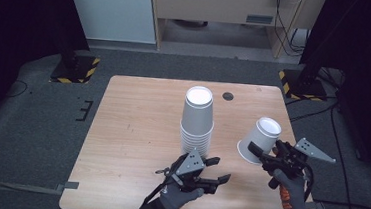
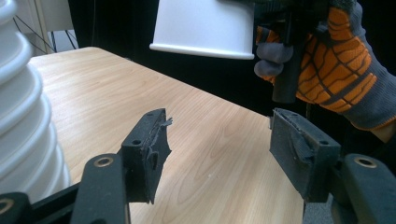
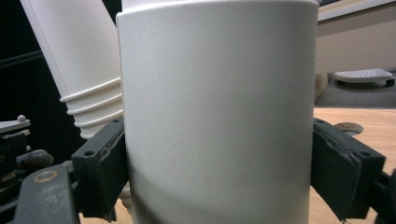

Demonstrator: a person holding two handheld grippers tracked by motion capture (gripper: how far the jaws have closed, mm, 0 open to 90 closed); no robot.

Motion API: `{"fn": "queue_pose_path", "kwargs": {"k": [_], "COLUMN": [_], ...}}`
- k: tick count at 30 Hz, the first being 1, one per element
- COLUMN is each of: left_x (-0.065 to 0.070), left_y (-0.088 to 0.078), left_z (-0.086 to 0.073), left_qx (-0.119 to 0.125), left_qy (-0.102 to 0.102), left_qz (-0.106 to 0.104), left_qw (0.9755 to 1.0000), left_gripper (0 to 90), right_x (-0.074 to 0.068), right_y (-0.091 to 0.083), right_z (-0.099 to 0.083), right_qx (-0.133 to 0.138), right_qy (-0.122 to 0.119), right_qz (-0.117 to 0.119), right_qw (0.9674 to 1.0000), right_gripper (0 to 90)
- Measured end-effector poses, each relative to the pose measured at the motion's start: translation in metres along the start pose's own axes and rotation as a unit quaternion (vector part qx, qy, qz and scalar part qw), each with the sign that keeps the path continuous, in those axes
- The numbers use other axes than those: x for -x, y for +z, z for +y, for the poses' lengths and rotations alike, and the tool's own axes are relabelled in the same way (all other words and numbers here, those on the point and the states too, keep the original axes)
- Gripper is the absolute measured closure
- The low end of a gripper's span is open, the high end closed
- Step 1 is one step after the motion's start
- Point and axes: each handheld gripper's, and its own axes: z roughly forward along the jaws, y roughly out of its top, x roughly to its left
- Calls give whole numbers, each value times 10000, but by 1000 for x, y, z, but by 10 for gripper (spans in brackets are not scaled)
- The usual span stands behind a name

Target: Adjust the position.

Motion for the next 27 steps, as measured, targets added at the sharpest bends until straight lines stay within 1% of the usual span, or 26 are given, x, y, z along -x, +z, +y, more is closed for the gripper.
{"fn": "queue_pose_path", "kwargs": {"k": [4,7,10,12,15,16,20,22,27], "left_x": [-2,-4,-4,-6,-9,-9,-10,-11,-12], "left_y": [6,10,14,16,19,20,22,24,31], "left_z": [1,1,1,1,0,0,0,0,0], "left_qx": [57,82,119,113,125,138,190,192,292], "left_qy": [-75,-93,-133,-113,-147,-150,-164,-180,-276], "left_qz": [-72,-92,-125,-128,-131,-140,-211,-211,-316], "left_qw": [9999,9999,9998,9998,9997,9997,9995,9994,9987], "left_gripper": [377,384,386,387,389,390,400,401,406], "right_x": [-1,-1,-1,-2,-3,-3,-4,-4,-5], "right_y": [2,3,4,6,8,9,11,12,15], "right_z": [-1,-2,-3,-4,-4,-4,-5,-5,-7], "right_qx": [-19,-44,-67,-78,-101,-95,-126,-125,-162], "right_qy": [4,-21,3,-13,-40,-11,-30,-33,-35], "right_qz": [17,27,39,46,75,84,96,108,133], "right_qw": [10000,10000,10000,10000,9999,9999,9999,9999,9998], "right_gripper": [161,161,161,161,161,161,161,161,161]}}
